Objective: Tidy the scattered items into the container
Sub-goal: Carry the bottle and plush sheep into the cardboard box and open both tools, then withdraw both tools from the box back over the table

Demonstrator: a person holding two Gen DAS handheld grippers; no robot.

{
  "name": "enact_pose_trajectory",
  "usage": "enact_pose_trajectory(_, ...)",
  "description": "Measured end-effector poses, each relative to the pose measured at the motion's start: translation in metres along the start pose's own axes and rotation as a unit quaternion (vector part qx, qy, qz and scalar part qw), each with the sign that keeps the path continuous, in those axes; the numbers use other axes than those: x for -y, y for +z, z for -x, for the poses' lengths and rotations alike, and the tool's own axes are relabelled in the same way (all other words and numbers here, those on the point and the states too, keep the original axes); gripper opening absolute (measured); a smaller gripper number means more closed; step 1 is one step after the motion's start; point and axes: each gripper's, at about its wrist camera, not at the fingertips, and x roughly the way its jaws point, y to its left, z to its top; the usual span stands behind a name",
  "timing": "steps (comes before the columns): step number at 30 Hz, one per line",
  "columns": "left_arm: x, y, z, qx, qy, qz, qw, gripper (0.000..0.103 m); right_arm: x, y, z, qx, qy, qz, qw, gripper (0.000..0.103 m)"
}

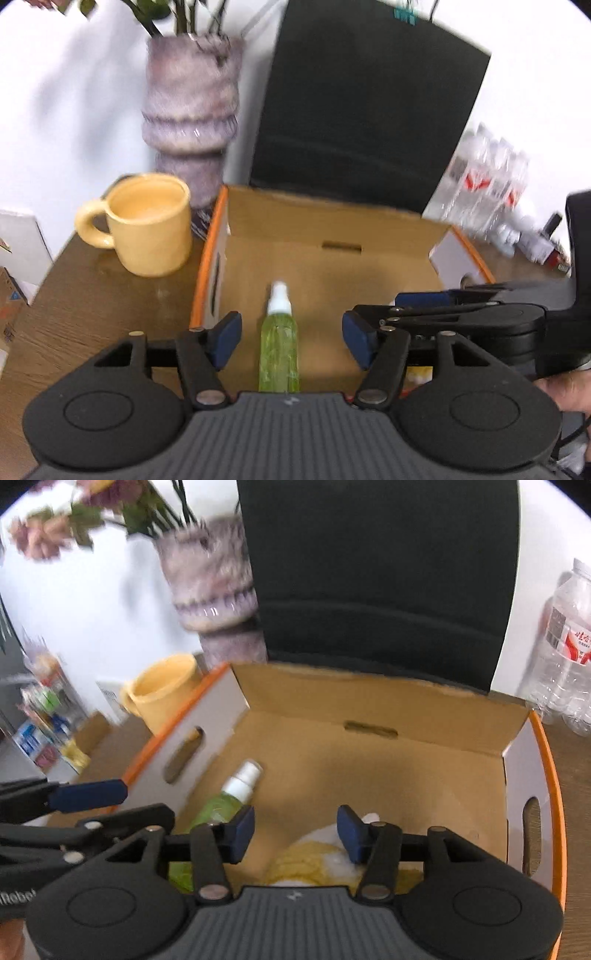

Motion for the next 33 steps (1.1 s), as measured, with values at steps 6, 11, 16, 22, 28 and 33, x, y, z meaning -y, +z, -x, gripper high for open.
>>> enact_pose_trajectory(6, -0.006, -0.002, 0.019, 0.006, -0.012, -0.019, 0.9997, 0.070, 0.010, 0.001, 0.056, 0.000, 0.003, 0.013, 1.000, 0.058)
enact_pose_trajectory(11, -0.002, -0.012, 0.006, -0.013, -0.024, -0.019, 0.9994, 0.070, 0.016, -0.023, 0.065, -0.046, -0.016, 0.023, 0.999, 0.011)
enact_pose_trajectory(16, 0.009, -0.016, 0.000, -0.022, -0.035, -0.027, 0.9988, 0.070, 0.020, -0.036, 0.039, -0.057, -0.009, 0.002, 0.998, 0.012)
enact_pose_trajectory(22, 0.008, -0.017, 0.009, -0.023, -0.026, -0.036, 0.9988, 0.071, 0.020, -0.033, 0.045, -0.034, 0.013, -0.033, 0.999, 0.054)
enact_pose_trajectory(28, 0.014, -0.022, 0.020, -0.020, -0.021, -0.039, 0.9988, 0.098, 0.027, -0.035, 0.064, -0.042, -0.035, -0.050, 0.997, 0.080)
enact_pose_trajectory(33, 0.025, -0.025, 0.026, -0.056, -0.012, -0.041, 0.9975, 0.102, 0.023, -0.044, 0.076, -0.055, -0.058, -0.059, 0.995, 0.089)
